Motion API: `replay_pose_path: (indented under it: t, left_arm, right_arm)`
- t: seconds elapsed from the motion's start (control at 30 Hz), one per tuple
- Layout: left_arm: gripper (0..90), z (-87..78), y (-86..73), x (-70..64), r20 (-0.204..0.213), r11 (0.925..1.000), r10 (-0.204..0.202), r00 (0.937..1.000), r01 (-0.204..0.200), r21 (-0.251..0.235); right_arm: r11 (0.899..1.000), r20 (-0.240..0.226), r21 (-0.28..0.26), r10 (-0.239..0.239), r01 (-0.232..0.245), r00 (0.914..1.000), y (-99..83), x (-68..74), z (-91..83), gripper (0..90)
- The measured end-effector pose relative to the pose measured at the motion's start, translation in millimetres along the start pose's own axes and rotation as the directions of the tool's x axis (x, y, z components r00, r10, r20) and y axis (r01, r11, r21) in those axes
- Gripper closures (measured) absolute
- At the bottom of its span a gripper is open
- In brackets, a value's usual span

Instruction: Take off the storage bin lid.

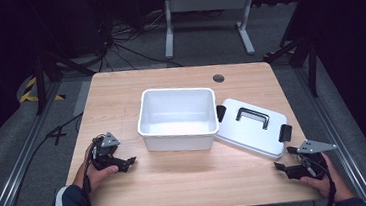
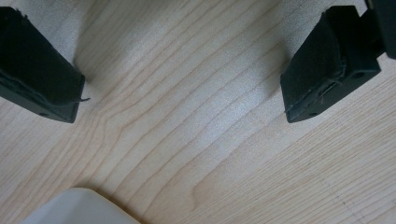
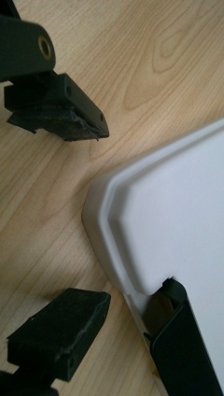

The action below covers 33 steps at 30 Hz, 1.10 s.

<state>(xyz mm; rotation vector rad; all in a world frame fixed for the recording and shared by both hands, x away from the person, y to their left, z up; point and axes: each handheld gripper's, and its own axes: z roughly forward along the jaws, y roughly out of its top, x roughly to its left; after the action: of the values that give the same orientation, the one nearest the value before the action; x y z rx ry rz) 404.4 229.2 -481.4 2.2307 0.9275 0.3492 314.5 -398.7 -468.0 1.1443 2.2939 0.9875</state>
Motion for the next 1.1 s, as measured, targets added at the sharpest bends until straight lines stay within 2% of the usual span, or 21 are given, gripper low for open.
replay_pose_path:
  t: [1.1]
  left_arm:
    - [0.1,1.9,1.6,-0.2,0.010,1.0000,-0.001,1.0000,0.001,0.001]
  right_arm:
    - [1.000,-0.002,0.001,-0.001,0.001,1.0000,0.8,0.0,0.9,16.2]
